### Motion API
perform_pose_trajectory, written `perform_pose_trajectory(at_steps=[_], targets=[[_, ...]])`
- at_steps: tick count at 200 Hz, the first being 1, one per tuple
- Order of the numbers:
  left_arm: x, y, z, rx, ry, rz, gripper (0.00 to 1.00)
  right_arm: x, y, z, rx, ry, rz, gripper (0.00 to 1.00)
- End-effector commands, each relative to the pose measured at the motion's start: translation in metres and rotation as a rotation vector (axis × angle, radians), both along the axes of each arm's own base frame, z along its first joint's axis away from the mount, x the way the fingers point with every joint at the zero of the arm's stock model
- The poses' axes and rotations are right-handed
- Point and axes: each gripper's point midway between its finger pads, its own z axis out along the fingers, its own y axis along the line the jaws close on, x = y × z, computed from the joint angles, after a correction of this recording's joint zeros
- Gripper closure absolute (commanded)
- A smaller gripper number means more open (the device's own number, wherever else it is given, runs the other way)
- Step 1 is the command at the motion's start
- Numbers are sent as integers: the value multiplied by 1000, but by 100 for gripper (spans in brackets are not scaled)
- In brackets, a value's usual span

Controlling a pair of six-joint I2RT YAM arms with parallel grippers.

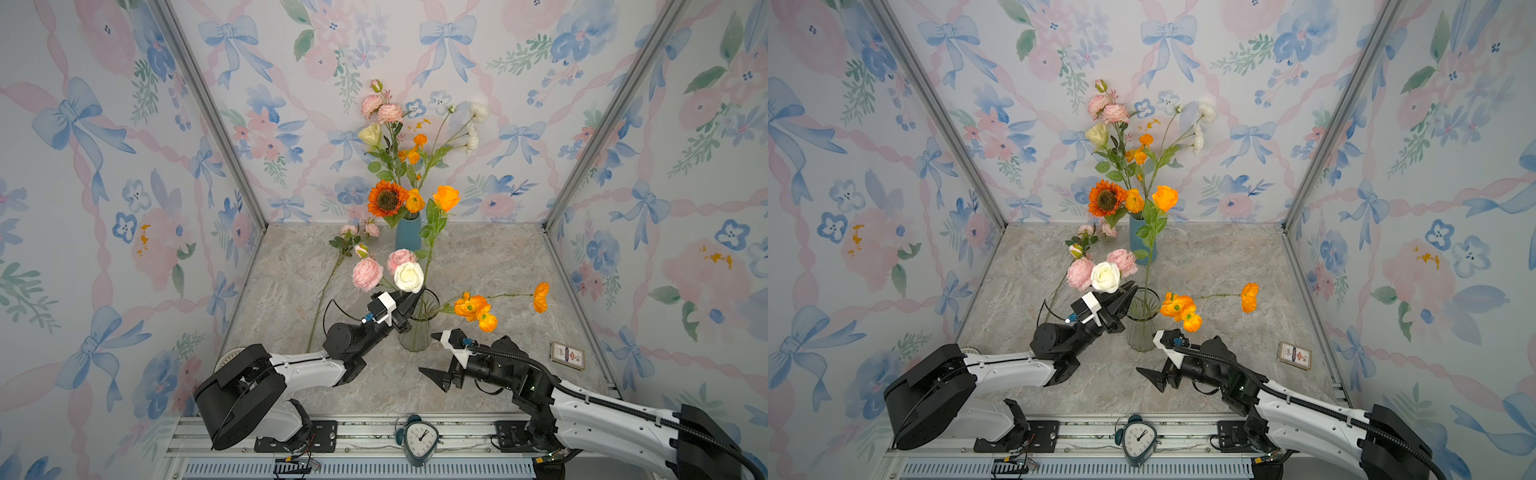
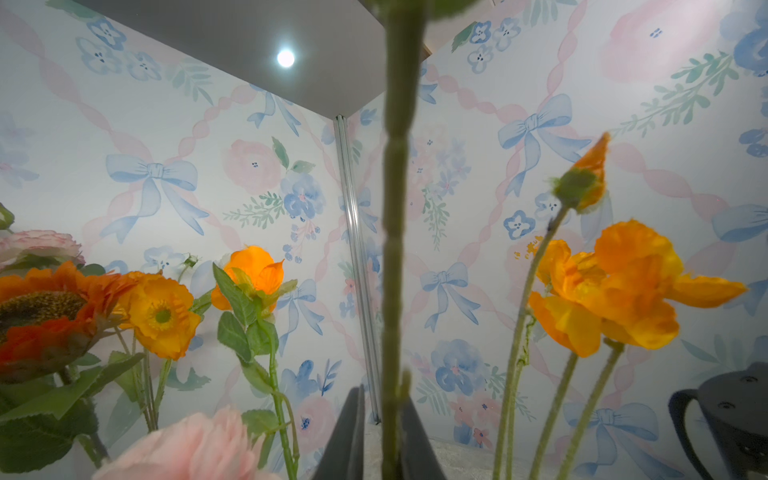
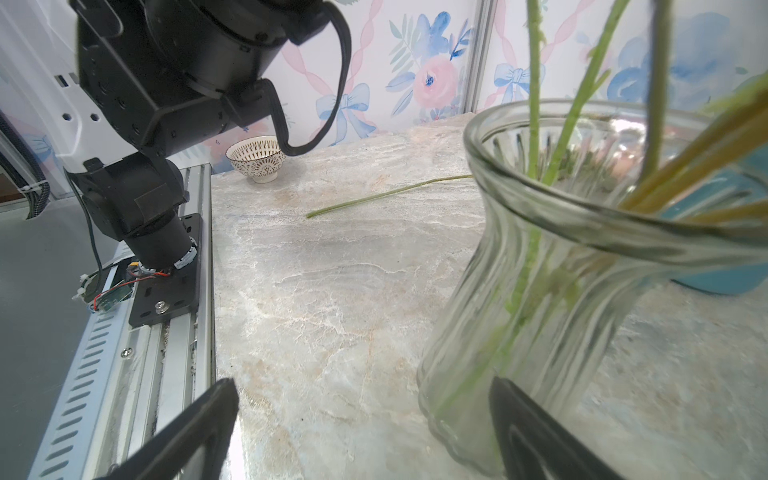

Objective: Arrange the flowers into the vase
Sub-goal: 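Lower the white rose stem into the glass vase and open the left gripper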

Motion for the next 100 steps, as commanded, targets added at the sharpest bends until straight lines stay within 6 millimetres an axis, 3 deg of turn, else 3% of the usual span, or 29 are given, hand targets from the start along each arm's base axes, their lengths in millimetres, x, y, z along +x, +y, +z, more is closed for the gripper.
perform_pose_trajectory(at_steps=[1,29,44,92,100], targets=[[-1,3,-8,-18,35,-10,83,1,1,2,18,2,4,3],[3,3,-22,-4,77,4,86,2,3,0,10,7,7,3],[4,2,-28,3,94,-1,78,2,3,-1,7,9,7,3],[3,5,-44,50,162,-8,29,2,3,-1,4,9,5,3],[2,5,-46,68,170,-13,3,2,3,-1,5,9,7,3]])
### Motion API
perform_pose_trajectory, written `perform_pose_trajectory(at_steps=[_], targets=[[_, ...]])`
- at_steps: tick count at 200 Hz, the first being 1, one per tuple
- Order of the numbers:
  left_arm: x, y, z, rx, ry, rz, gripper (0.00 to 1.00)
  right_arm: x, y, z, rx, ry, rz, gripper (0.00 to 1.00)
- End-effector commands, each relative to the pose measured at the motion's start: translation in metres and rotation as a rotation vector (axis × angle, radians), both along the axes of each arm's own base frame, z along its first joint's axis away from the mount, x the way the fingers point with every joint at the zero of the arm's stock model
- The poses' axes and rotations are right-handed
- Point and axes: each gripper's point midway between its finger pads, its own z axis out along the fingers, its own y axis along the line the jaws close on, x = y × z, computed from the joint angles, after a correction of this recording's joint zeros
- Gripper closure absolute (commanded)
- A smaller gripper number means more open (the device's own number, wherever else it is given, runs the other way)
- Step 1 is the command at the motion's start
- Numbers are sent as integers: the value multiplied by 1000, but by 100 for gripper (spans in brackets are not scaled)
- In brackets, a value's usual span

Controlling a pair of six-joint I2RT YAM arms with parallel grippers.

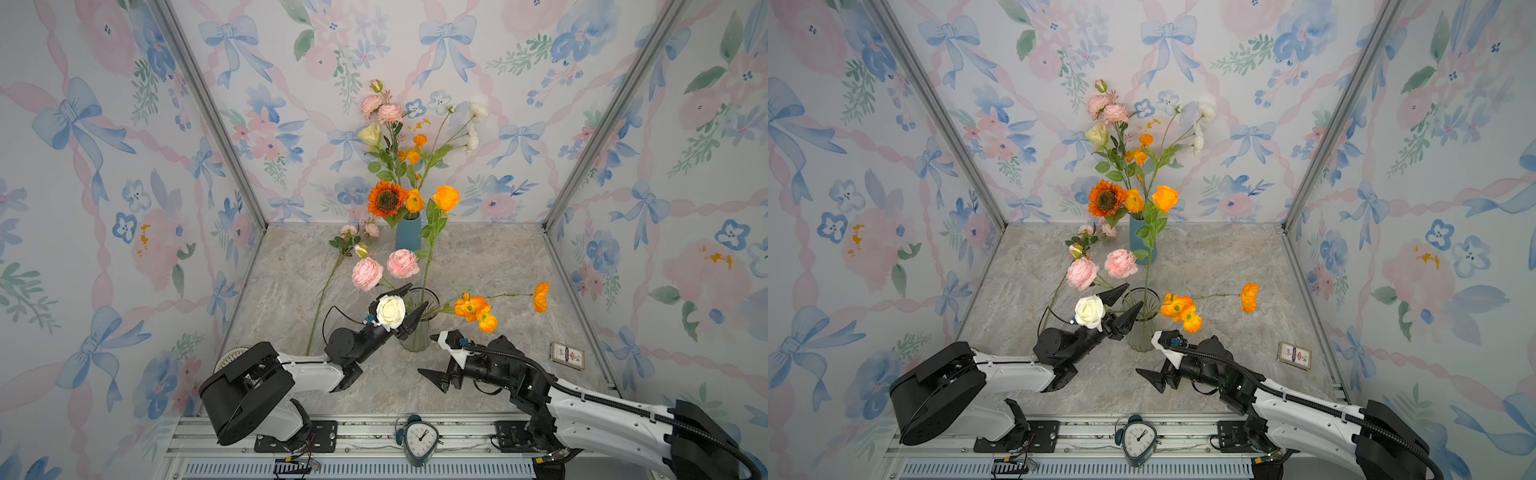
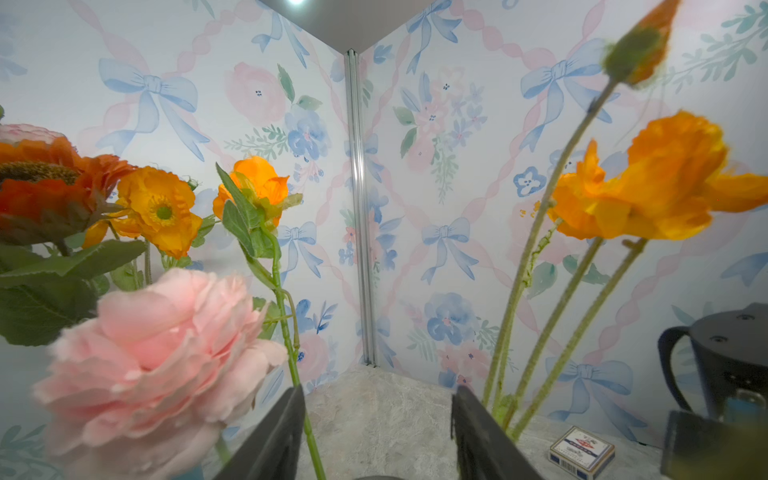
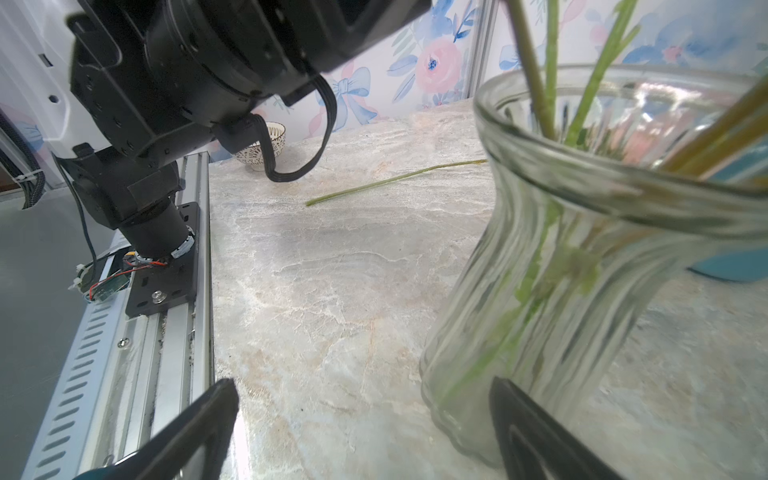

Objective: Arrange the flowers into the vase
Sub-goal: 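Lower the white rose stem into the glass vase and open the left gripper, then withdraw the left gripper to the pink rose spray on the table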

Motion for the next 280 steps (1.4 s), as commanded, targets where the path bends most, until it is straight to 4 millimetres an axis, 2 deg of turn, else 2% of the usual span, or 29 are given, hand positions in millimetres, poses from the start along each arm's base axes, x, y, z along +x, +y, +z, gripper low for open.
perform_pose_trajectory(at_steps=[1,70,118,155,174,177,202,218,232,253,266,280], targets=[[-6,3,-1,18,19,-14,3,2,1,8,28,-7,2,3],[-15,19,-22,127,76,-12,2,2,1,7,27,-7,3,3],[-28,37,-28,191,90,-17,2,3,0,7,21,-10,-4,3],[-26,69,-39,250,154,115,2,3,-2,8,27,-13,-14,3],[-22,90,-45,227,195,200,2,3,-2,9,35,-17,-15,3],[-22,96,-41,204,192,219,2,4,-2,10,35,-17,-17,3],[-4,129,-54,160,285,382,2,4,-5,10,39,-22,-27,3],[16,155,-68,134,397,531,3,5,-7,11,40,-27,-39,3],[32,176,-85,148,499,645,5,6,-10,11,40,-32,-49,3],[59,204,-127,266,712,805,8,6,-11,11,34,-34,-55,3],[75,219,-149,332,840,871,15,6,-11,11,33,-33,-54,3],[94,217,-167,371,948,812,27,6,-10,11,32,-29,-51,3]])
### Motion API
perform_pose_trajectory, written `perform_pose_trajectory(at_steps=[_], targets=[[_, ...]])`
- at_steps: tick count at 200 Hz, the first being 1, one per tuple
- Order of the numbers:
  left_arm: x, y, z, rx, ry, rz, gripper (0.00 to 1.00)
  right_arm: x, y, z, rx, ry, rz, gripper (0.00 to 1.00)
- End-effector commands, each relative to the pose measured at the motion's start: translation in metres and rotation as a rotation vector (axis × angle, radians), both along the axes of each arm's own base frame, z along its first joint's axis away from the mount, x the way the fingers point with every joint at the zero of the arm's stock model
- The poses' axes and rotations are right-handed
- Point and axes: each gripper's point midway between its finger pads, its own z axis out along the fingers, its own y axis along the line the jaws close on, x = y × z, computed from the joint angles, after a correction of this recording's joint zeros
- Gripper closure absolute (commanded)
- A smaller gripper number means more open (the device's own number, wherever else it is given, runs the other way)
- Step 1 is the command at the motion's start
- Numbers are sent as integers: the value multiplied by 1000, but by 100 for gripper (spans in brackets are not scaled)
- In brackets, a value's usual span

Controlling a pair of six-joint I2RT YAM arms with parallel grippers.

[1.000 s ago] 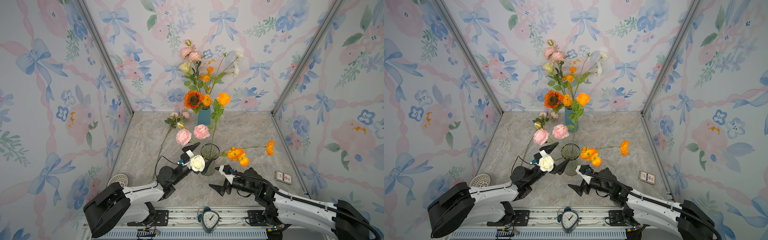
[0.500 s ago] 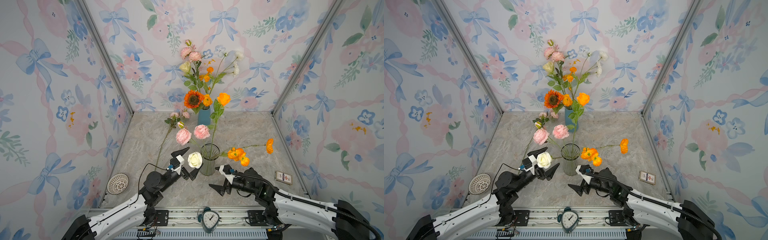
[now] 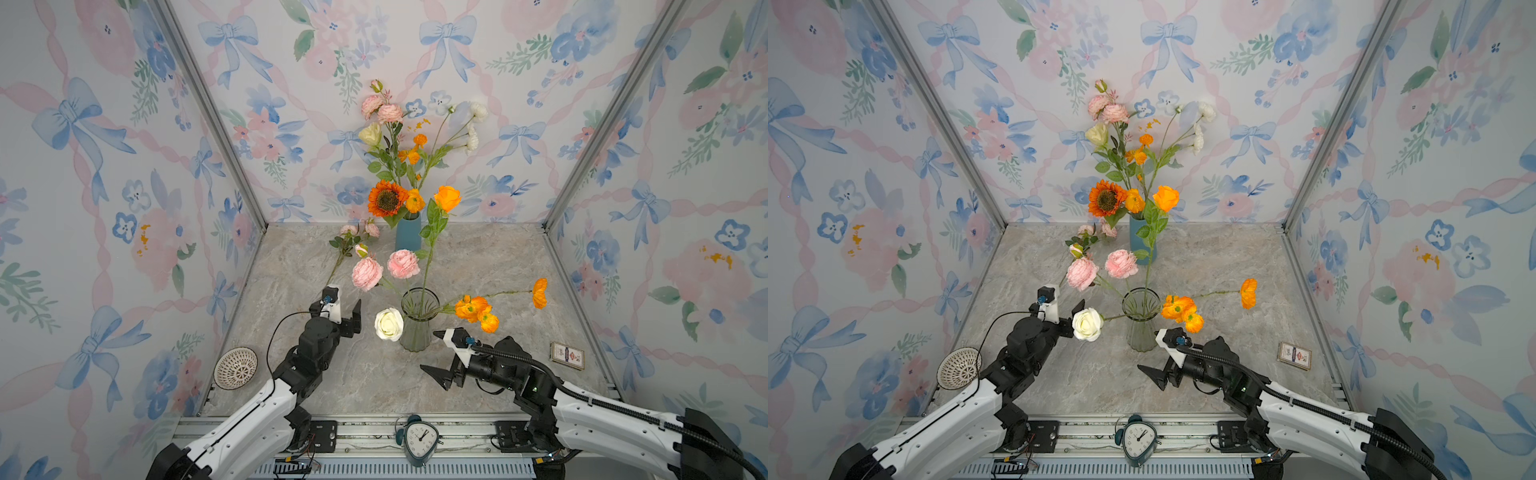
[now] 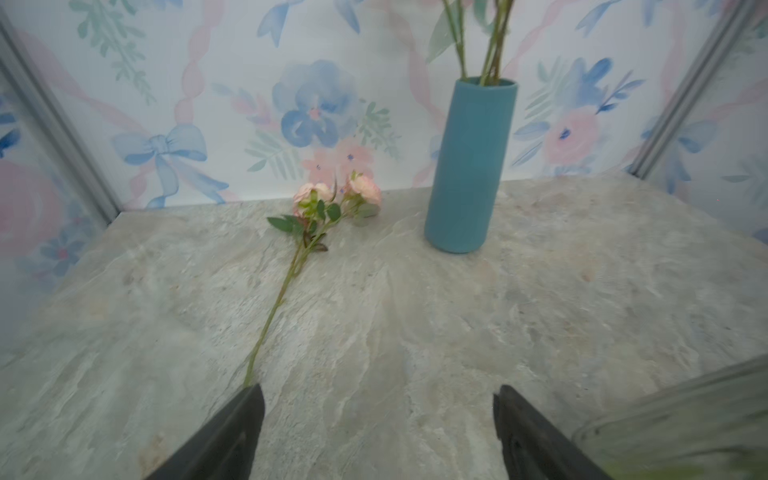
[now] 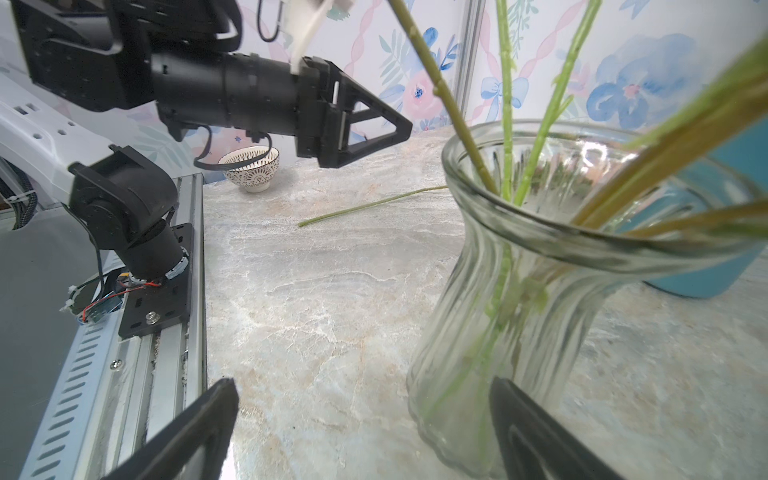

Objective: Arrange the flowers into the vase
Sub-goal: 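Withdraw the left gripper to the pink rose spray on the table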

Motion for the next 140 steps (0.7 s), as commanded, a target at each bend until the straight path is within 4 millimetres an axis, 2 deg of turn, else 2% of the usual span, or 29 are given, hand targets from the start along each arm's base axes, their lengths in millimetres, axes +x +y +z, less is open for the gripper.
perform_pose_trajectory(at_steps=[1,15,43,48,72,117,140], targets=[[17,17,-42,-2,244,56,28,2,-4,-6,-12,10,-19,3],[37,24,-56,-6,315,80,34,3,-4,-7,-15,12,-19,3],[70,56,-84,19,417,168,41,2,-5,-6,-13,13,-17,3],[83,58,-75,4,400,167,43,2,-5,-5,-13,11,-16,3],[111,59,-82,20,431,122,49,2,-5,-5,-13,11,-20,3],[146,64,-106,80,509,82,53,3,-4,-6,-14,16,-17,3],[154,71,-122,134,568,88,56,3,-5,-5,-13,14,-17,3]])
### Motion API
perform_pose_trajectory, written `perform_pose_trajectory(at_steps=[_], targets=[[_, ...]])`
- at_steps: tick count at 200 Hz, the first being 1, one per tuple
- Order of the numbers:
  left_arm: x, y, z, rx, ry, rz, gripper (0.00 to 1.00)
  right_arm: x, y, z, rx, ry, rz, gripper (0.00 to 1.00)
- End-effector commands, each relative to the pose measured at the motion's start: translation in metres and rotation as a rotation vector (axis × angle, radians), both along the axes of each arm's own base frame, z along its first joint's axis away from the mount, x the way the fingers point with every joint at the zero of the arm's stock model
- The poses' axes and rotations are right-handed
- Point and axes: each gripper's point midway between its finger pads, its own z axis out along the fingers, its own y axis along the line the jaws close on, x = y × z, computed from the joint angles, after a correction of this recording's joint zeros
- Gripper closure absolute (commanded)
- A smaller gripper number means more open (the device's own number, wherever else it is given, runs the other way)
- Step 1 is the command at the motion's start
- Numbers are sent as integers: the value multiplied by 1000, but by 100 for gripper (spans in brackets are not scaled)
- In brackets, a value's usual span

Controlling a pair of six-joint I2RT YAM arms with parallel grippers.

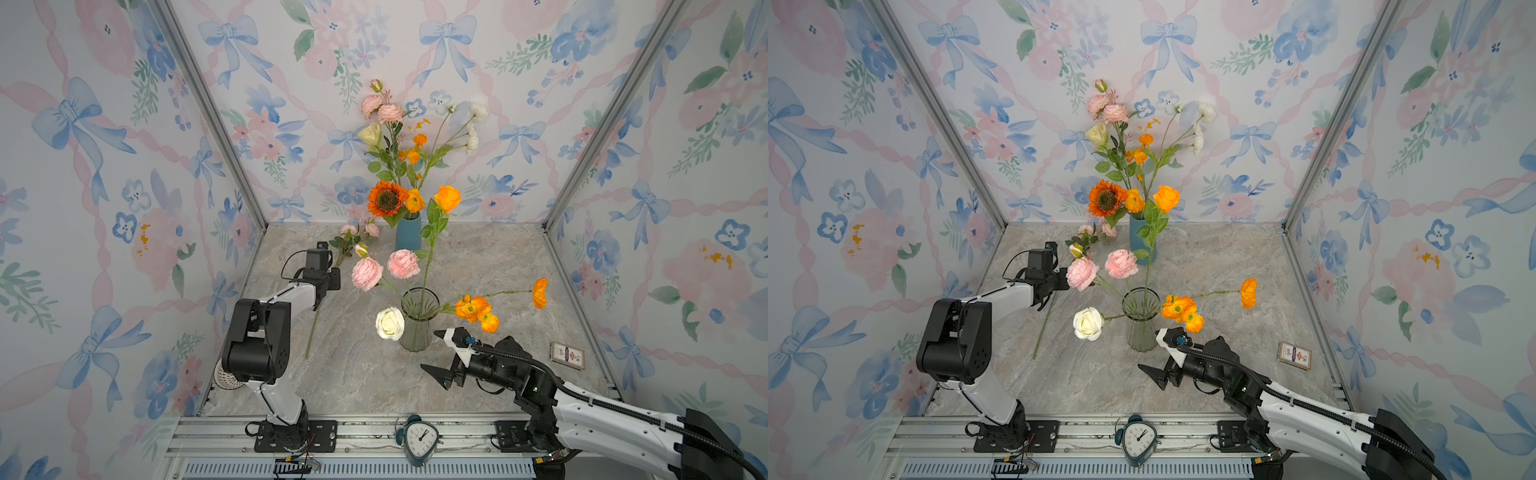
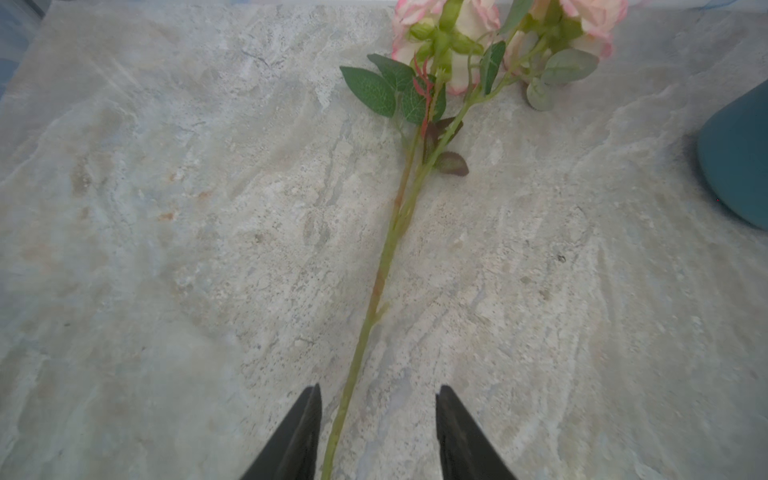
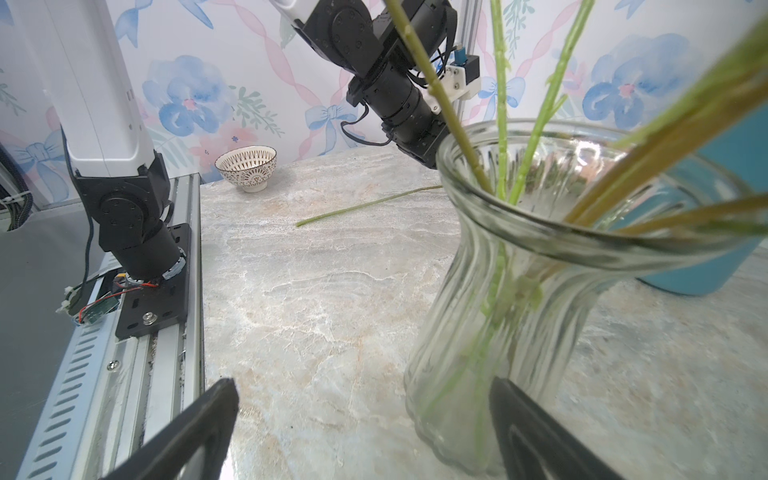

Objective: Arrange the flowers into the vase
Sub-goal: 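Withdraw the left gripper to the pink rose spray on the table, then close the left gripper around the pink rose spray stem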

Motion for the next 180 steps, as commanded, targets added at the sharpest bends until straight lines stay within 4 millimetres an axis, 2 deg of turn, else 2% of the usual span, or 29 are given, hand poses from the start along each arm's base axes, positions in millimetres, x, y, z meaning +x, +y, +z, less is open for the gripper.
perform_pose_trajectory(at_steps=[1,37,90,130,145,157,180], targets=[[-1,6,-23,58,102,-39,56,2,-3,-5,-11,13,-12,3],[3,15,-31,67,119,-29,61,3,-4,-6,-13,16,-15,3],[5,16,-47,71,155,-45,63,4,-4,-7,-18,20,-17,3],[5,13,-60,52,184,-52,69,5,-5,-7,-18,17,-21,3],[5,12,-59,50,183,-56,75,5,-4,-8,-20,20,-20,3],[4,11,-59,51,185,-63,86,6,-4,-8,-21,21,-21,3],[2,10,-56,49,183,-74,99,5,-5,-7,-19,18,-21,3]])
